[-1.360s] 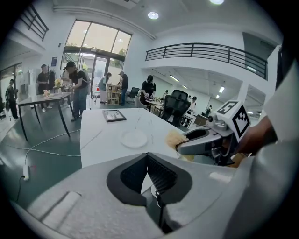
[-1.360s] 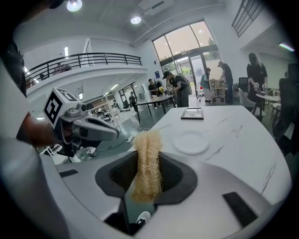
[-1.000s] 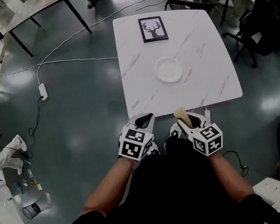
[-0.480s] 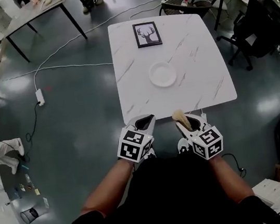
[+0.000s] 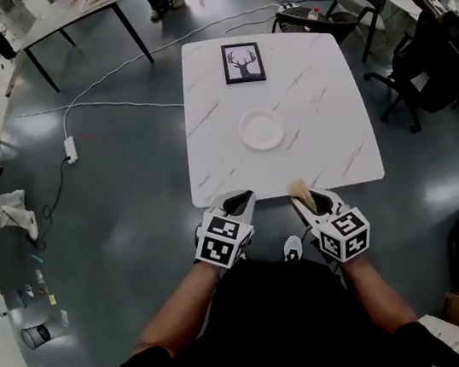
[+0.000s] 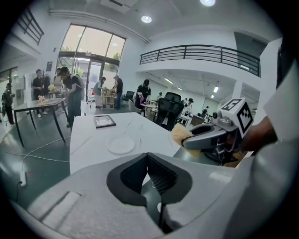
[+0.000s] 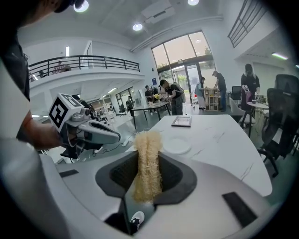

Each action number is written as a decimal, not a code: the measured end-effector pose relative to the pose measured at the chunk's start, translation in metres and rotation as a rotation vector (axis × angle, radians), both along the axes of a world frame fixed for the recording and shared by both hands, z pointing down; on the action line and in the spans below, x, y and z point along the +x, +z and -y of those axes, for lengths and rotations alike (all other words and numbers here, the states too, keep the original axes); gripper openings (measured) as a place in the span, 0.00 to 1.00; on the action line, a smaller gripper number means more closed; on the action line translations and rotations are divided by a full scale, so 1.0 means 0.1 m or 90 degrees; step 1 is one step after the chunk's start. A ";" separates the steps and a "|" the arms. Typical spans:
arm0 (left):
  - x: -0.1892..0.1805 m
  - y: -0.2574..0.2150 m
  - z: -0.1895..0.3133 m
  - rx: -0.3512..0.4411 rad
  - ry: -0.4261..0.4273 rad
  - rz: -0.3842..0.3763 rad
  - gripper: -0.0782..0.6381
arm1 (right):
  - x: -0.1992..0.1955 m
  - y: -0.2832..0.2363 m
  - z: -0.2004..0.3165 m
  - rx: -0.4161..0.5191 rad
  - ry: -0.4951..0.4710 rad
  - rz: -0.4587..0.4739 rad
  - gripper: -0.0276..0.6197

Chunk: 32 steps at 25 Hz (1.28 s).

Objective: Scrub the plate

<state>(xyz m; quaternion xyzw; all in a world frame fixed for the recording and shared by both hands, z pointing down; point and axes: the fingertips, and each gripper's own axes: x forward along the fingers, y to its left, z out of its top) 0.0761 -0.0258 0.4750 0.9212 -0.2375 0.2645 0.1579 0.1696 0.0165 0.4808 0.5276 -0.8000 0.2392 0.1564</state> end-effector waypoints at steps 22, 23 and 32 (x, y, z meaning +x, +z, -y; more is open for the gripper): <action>0.17 0.00 -0.21 0.003 -0.008 0.035 0.12 | 0.15 0.05 -0.05 0.007 -0.024 0.028 0.22; 0.17 0.00 -0.21 0.004 -0.007 0.036 0.12 | 0.15 0.05 -0.05 0.008 -0.023 0.028 0.22; 0.18 -0.02 -0.19 0.005 -0.005 0.034 0.12 | 0.16 0.04 -0.07 0.006 -0.015 0.030 0.22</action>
